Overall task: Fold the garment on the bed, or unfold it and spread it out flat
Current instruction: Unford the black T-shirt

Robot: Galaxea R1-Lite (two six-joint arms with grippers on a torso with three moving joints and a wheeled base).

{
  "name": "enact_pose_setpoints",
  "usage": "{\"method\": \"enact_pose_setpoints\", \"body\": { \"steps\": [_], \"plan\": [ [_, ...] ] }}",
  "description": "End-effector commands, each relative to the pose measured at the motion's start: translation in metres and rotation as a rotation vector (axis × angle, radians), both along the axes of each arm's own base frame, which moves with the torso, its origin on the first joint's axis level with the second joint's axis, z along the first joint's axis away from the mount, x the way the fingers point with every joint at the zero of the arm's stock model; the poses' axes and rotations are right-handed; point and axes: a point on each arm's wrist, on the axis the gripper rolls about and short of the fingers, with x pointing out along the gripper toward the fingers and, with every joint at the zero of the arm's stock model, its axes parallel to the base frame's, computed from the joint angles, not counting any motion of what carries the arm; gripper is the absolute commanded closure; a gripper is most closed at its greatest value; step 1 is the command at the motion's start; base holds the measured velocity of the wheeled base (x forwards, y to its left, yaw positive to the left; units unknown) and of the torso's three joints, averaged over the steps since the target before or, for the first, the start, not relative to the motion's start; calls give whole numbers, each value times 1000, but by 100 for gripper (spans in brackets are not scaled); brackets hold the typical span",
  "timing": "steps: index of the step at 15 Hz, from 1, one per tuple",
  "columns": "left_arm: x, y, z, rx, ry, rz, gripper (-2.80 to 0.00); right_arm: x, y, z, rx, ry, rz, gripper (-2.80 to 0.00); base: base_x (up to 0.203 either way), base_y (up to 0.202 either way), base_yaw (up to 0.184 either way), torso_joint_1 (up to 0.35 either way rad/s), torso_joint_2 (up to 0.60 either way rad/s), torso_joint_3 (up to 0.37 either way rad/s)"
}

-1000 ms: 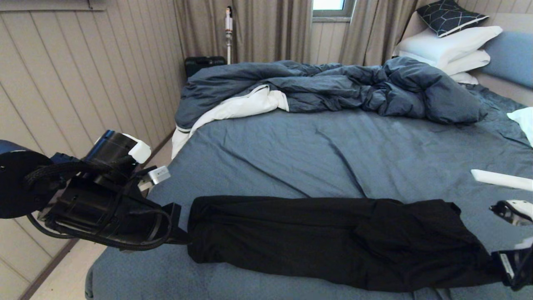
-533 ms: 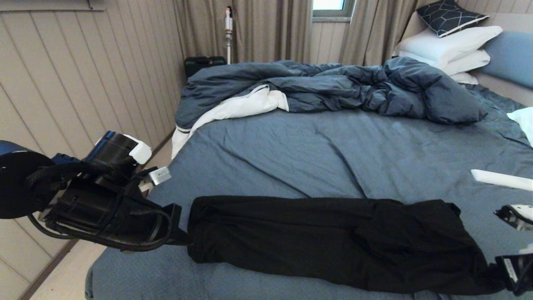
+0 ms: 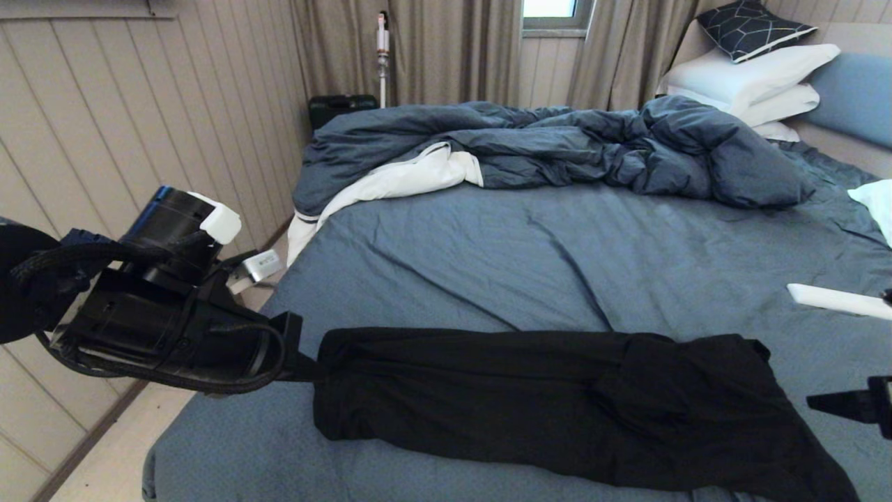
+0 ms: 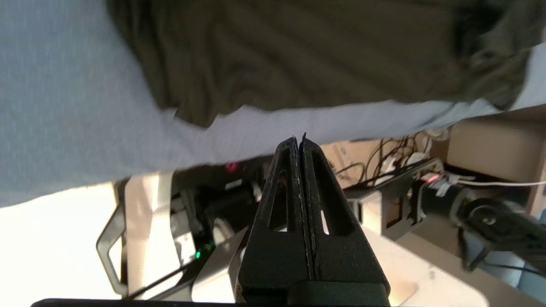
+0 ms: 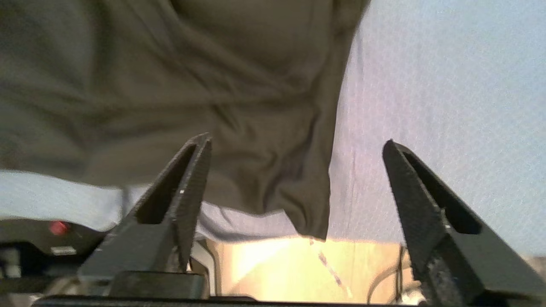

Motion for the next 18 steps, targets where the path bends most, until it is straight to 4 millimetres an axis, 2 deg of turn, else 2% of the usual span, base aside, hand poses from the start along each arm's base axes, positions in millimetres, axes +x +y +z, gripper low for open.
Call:
{"method": "enact_pose_setpoints", "body": {
  "steps": [1, 5, 8, 10, 14, 18],
  "plan": [
    [5, -2, 5, -11, -12, 1, 0, 13, -2, 6, 13, -2, 16, -280, 0, 0, 0, 0, 0, 0],
    [8, -8, 0, -3, 2, -13, 0, 74, 1, -23, 123, 147, 73, -280, 0, 0, 0, 0, 0, 0],
    [13, -10, -6, 12, 16, -15, 0, 108, 10, -36, 132, 179, 130, -280, 0, 0, 0, 0, 0, 0],
    [19, -13, -9, 13, 19, -16, 0, 120, 15, -38, 120, 176, 150, -280, 0, 0, 0, 0, 0, 0],
    [34, -20, -16, 14, 23, -16, 0, 130, 17, -41, 102, 185, 155, -280, 0, 0, 0, 0, 0, 0],
    [39, -22, -22, 20, 40, -14, 0, 149, 23, -53, 89, 222, 171, -280, 0, 0, 0, 0, 0, 0]
  ]
}}
